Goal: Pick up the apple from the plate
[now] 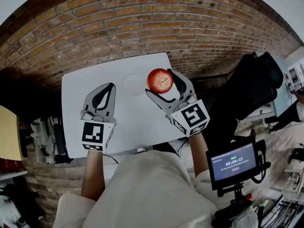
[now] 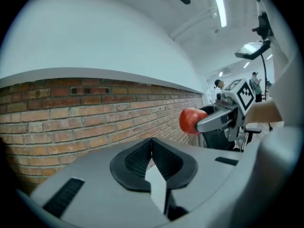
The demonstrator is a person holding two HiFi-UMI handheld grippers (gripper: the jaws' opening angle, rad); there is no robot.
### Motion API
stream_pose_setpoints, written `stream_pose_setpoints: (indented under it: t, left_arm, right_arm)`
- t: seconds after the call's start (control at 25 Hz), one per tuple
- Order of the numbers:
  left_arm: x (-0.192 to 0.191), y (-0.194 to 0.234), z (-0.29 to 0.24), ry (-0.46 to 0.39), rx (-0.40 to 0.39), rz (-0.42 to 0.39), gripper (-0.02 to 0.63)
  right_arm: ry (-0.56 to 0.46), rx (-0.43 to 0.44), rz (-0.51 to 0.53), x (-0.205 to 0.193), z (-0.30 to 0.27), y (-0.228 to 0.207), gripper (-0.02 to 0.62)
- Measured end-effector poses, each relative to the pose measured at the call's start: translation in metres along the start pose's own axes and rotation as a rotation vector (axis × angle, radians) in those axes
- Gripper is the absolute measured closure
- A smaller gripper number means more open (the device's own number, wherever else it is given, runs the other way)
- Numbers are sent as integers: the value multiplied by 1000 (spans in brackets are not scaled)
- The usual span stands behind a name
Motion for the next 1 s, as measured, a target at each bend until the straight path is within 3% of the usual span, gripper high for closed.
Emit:
stream_pose_setpoints:
  t: [0.52, 1.0]
  left_arm:
    - [18, -21, 16, -72, -39, -27, 600]
    - [28, -29, 19, -106, -73, -47, 600]
  right_arm:
    - [-91, -10, -20, 22, 48, 13, 202]
    - [-100, -32, -4, 33, 54, 14, 205]
Point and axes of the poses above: the fingertips, and each gripper's own axes: z backward along the fingers, y to its left, x out of its top, the point moved 8 cm from there along z, backward along the fingers, and after that the axes turned 7 degrees about y, right-handed, at the moved point
